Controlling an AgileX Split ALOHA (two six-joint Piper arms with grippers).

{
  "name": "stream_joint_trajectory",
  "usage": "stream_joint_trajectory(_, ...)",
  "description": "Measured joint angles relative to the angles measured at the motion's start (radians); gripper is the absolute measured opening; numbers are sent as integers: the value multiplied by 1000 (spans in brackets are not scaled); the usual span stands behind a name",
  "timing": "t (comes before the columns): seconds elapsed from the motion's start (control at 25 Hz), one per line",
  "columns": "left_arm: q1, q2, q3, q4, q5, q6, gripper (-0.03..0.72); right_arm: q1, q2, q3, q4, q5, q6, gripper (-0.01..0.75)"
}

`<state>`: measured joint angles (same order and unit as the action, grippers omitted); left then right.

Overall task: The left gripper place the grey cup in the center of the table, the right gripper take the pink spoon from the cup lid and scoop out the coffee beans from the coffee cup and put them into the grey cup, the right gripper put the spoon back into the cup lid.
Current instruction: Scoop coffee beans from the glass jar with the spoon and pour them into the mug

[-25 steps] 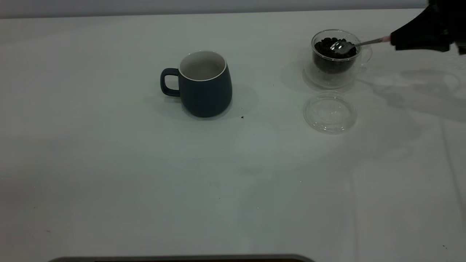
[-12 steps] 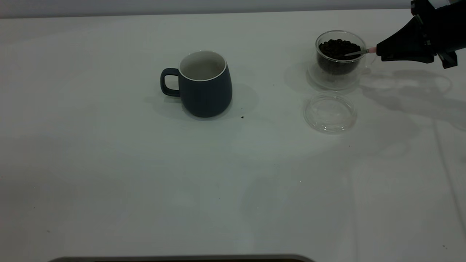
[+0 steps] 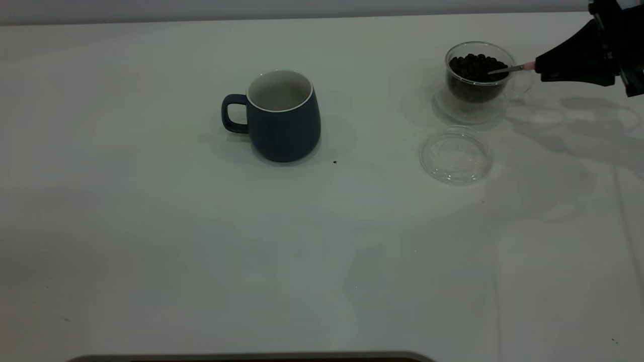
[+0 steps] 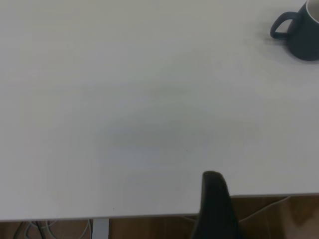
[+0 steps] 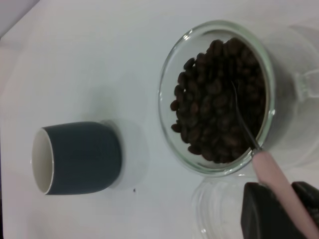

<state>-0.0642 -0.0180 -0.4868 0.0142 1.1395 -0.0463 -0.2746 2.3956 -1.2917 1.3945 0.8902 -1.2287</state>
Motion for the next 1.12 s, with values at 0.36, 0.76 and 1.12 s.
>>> stream_joint_trajectory(0.36,0,0,0,0,0,0,569,73,0,-8,35,-17,-5,100)
stream_joint_trajectory(0.76,0,0,0,0,0,0,569,43,5,-8,35,-14,-7,100)
stream_joint_trajectory(1.12,0,0,0,0,0,0,569,11,5,-8,31,23,-3,100)
